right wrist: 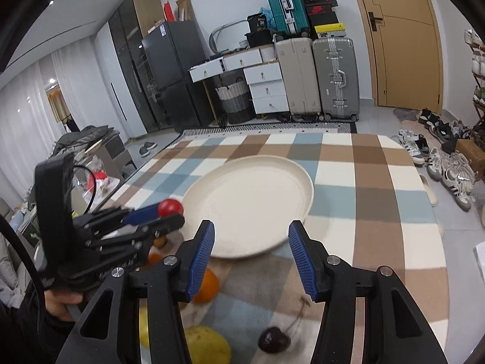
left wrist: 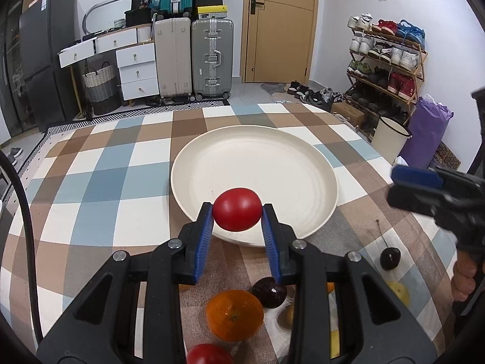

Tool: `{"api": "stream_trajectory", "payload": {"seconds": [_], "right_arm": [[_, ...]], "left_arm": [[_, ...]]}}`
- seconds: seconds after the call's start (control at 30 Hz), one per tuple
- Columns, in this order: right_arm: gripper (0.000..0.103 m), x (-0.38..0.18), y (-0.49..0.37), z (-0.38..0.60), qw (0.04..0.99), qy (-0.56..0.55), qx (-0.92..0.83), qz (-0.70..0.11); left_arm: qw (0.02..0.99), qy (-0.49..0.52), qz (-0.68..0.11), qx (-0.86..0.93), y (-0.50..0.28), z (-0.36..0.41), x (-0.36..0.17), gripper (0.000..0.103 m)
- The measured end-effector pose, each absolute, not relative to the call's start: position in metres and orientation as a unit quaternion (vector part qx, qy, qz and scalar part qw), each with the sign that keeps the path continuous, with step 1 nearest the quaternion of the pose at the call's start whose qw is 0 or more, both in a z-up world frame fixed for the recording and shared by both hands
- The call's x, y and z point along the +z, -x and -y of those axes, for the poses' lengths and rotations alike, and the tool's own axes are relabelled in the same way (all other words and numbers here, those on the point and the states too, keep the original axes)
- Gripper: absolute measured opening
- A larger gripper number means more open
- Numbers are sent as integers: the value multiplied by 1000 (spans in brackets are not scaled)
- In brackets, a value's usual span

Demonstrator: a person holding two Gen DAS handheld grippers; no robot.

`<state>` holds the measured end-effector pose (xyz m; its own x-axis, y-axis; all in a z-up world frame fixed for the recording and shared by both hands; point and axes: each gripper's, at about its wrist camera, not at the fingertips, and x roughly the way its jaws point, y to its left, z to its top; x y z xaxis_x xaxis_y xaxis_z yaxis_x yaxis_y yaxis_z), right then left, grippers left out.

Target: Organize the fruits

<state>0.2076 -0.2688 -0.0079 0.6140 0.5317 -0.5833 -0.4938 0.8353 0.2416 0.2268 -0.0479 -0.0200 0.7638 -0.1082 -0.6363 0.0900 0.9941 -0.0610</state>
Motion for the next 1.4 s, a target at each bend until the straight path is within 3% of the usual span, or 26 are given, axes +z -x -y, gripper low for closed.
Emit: {"api": "stream_trajectory", "payload": {"seconds": [0.1, 0.4, 0.6, 0.67, 1.4], "right_arm": [[64, -17, -188, 280, 899, 2, 267, -348], [64, -61, -177, 301, 879, 7, 226, -419], [43, -74, -177, 284, 869, 42, 237, -431], [28, -75, -176, 279, 867, 51, 248, -428], [28, -28, -232, 228, 892, 25, 297, -340]], "left_arm": [[939, 16, -340, -54, -225, 48, -21, 29], [940, 16, -336, -58, -221, 48, -21, 29], [939, 18, -337, -59, -221, 49, -21, 29], [939, 18, -338, -58, -221, 48, -22, 29], [931, 8, -362, -56, -240, 48, -32, 30]]}}
